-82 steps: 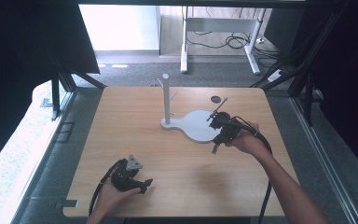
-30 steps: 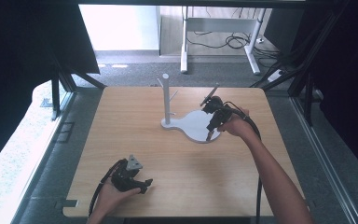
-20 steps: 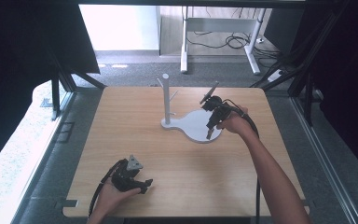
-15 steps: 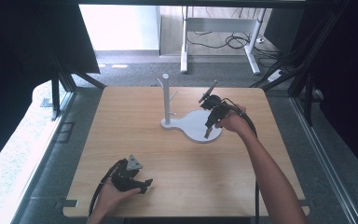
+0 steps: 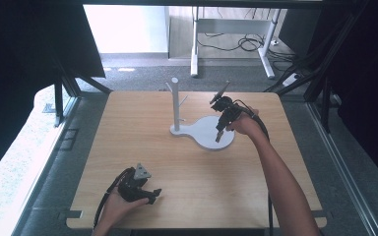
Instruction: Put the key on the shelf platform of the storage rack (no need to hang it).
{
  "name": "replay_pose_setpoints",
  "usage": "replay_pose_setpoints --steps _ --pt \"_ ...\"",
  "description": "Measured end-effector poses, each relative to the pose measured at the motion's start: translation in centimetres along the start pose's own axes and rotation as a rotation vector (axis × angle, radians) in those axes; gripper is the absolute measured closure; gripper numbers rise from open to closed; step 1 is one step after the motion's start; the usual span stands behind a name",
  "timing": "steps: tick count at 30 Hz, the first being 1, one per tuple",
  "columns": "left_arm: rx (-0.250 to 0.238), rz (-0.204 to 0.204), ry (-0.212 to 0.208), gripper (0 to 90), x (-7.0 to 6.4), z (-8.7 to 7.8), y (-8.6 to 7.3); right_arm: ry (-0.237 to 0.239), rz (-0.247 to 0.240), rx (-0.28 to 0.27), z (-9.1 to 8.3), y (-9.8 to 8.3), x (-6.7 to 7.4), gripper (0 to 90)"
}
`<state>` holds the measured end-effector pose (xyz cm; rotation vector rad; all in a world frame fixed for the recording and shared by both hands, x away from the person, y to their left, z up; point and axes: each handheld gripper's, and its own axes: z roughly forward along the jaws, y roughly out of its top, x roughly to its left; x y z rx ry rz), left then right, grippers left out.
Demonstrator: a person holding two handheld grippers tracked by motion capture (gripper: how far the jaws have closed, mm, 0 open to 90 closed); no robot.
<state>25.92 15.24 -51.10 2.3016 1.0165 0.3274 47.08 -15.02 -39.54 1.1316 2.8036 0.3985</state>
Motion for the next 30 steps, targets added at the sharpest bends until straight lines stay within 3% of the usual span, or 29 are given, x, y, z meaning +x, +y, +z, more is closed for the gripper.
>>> replay_pose_setpoints --steps 12,20,30 --pt "-0.002 -0.003 -0.002 21.7 0.0 0.0 0.0 0.003 0.028 0.002 0.2 1.3 -1.2 89.1" --pt "0.000 -0.003 -0.004 21.7 0.1 0.0 0.0 0.022 0.047 -0.004 1.5 2.1 -2.1 89.0" --pt "-0.005 -0.012 -0.005 21.7 0.1 -0.1 -0.1 0.005 0.072 0.003 3.0 3.1 -2.6 89.0"
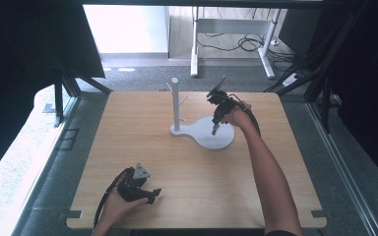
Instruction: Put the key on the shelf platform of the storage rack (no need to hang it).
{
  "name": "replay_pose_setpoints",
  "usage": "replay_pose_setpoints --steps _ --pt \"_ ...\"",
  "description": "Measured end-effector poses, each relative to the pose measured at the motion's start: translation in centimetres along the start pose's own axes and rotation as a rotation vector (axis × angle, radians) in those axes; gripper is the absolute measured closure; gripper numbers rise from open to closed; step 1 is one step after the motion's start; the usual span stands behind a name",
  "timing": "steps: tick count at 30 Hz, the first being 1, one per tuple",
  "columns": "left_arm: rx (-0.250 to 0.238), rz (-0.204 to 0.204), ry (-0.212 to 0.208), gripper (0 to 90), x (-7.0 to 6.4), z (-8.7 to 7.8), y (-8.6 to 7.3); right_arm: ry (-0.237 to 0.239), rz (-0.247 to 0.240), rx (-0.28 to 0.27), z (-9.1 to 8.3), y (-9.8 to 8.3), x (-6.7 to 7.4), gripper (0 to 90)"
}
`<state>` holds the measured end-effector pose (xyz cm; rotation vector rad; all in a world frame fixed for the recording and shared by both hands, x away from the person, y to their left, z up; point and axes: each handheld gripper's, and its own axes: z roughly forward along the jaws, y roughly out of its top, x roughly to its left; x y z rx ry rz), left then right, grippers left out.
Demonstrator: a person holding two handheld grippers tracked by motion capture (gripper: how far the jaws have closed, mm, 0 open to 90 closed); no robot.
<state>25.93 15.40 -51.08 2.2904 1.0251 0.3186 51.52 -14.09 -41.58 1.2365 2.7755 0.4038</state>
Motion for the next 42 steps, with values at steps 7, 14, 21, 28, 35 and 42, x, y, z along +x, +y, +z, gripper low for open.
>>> replay_pose_setpoints --steps 7,14,21,28,35,42 --pt "0.008 0.010 -0.003 21.7 -0.2 0.2 0.0 -0.004 -0.011 0.004 1.2 0.7 0.1 89.0" --pt "0.004 0.006 -0.004 21.7 -0.1 0.1 0.0 -0.018 0.019 -0.001 2.7 0.5 -0.7 88.9" --pt "0.011 0.010 -0.005 21.7 -0.2 0.3 0.0 -0.022 0.027 -0.007 3.9 0.0 -1.1 88.8" --pt "0.009 0.008 -0.004 21.7 -0.2 0.3 0.0 -0.027 0.041 -0.009 5.2 -0.6 -1.5 88.5" --pt "0.013 0.008 -0.004 21.7 -0.2 0.5 0.0 -0.034 0.032 -0.027 5.2 -0.7 -1.5 87.7" --pt "0.017 0.013 -0.007 21.7 -0.3 0.6 0.0 -0.047 0.025 -0.044 5.0 -1.2 -1.6 80.2"
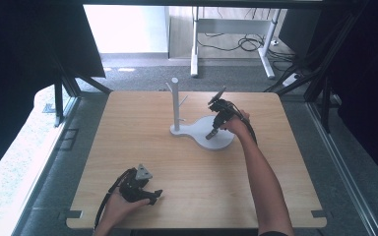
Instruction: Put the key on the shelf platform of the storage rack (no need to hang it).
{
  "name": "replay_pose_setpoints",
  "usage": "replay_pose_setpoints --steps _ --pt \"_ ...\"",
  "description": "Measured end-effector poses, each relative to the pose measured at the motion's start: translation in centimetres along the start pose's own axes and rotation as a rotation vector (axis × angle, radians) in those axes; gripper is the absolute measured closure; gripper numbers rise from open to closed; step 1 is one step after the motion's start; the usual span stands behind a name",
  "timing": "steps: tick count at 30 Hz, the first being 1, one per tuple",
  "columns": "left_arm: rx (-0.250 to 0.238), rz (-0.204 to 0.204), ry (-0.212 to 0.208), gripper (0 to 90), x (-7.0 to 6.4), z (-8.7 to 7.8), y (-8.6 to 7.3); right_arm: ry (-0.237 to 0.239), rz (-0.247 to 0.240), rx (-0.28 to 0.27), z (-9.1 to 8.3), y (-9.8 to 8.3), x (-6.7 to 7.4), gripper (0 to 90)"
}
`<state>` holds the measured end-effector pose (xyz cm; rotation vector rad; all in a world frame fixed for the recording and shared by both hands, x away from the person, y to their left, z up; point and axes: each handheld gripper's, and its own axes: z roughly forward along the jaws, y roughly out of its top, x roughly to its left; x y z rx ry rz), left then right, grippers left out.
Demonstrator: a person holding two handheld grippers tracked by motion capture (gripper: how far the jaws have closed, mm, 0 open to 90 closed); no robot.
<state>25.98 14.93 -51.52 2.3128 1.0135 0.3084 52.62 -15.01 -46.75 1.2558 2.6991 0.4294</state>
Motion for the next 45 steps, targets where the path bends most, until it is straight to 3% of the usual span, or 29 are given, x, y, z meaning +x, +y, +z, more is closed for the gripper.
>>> replay_pose_setpoints --steps 8,14,22,26,34,40,45 --pt "-0.004 -0.009 -0.012 21.7 0.2 0.0 -0.3 0.020 -0.005 -0.056 -0.9 -0.6 0.2 62.2" --pt "-0.017 -0.033 0.007 21.8 0.6 -0.6 -0.7 0.040 0.002 -0.092 -1.7 -0.9 0.1 57.3" --pt "-0.014 -0.028 0.011 21.8 0.4 -0.7 -0.7 0.060 -0.015 -0.129 -2.9 -2.5 1.0 50.1" --pt "-0.011 -0.025 0.011 21.7 0.3 -0.6 -0.7 0.094 -0.026 -0.157 -3.7 -3.7 1.3 47.7" --pt "-0.028 -0.012 0.020 21.8 -0.1 -1.2 -0.6 0.096 -0.034 -0.212 -4.7 -6.6 1.8 47.3" --pt "-0.044 -0.031 0.013 21.8 0.2 -1.7 -0.7 0.120 -0.042 -0.255 -5.8 -9.5 2.2 47.0" --pt "-0.040 -0.041 0.019 21.9 0.7 -1.7 -0.9 0.124 -0.045 -0.246 -5.9 -12.2 1.8 47.2"
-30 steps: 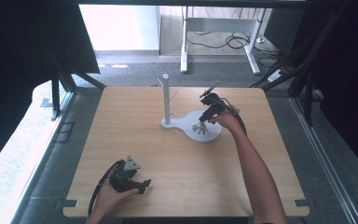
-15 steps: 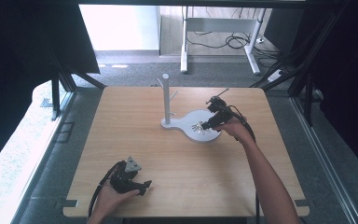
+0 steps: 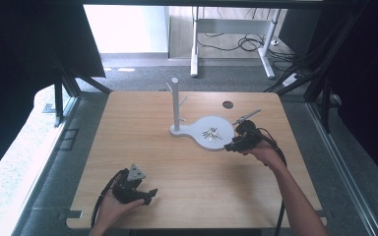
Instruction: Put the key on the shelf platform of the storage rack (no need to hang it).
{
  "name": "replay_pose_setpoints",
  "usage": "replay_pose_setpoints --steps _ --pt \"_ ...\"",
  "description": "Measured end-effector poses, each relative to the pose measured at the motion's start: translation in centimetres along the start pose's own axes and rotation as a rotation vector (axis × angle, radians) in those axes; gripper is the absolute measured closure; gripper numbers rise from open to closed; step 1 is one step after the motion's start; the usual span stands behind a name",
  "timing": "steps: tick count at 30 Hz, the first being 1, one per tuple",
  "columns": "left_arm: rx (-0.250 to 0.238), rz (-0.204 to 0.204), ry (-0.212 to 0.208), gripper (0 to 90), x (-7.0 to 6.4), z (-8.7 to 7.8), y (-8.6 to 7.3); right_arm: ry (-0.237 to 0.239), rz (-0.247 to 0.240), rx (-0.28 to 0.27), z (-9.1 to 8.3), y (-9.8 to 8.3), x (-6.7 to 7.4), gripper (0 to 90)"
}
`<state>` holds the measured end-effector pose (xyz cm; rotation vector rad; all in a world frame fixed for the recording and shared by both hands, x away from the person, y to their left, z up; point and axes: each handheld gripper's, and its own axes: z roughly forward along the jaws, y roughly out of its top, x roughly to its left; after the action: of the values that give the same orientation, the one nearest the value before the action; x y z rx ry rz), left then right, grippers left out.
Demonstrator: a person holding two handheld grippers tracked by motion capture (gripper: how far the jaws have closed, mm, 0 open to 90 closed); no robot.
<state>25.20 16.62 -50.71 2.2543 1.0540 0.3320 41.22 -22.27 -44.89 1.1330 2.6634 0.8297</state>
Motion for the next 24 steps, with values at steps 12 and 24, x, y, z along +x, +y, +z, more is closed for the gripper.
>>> replay_pose_setpoints --steps 12,24 --pt "-0.010 -0.014 0.010 21.9 0.1 -0.3 -0.1 0.008 0.051 -0.080 -1.9 -7.8 0.6 47.0" --pt "0.003 -0.007 0.012 21.9 -0.1 0.0 -0.1 0.075 0.134 -0.188 -2.1 -13.0 0.9 47.9"
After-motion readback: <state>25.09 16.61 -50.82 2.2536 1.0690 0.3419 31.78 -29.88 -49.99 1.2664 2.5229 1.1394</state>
